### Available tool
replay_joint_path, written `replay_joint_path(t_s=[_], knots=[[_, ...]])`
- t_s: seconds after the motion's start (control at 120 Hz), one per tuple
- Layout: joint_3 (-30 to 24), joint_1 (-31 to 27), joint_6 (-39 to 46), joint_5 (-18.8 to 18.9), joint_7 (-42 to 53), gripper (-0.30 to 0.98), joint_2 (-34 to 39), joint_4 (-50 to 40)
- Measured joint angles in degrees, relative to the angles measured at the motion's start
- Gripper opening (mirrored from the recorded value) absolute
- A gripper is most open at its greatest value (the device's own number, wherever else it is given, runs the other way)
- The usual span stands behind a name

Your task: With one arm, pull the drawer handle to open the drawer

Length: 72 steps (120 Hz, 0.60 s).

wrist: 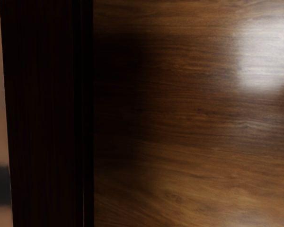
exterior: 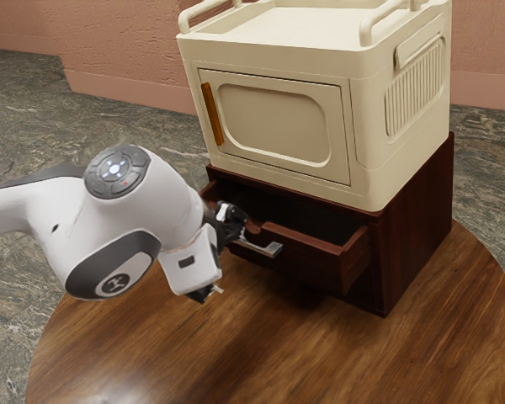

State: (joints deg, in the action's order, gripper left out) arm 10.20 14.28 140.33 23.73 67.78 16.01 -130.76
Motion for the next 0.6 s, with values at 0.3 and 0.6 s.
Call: replay_joint_path(t_s=[0.3, 0.6], knots=[[0.0, 1.5, -2.7, -0.2, -0.1, 0.69, 5.6, -4.7], [0.1, 2.9, -9.6, 0.5, -0.3, 0.66, 9.9, -5.2]])
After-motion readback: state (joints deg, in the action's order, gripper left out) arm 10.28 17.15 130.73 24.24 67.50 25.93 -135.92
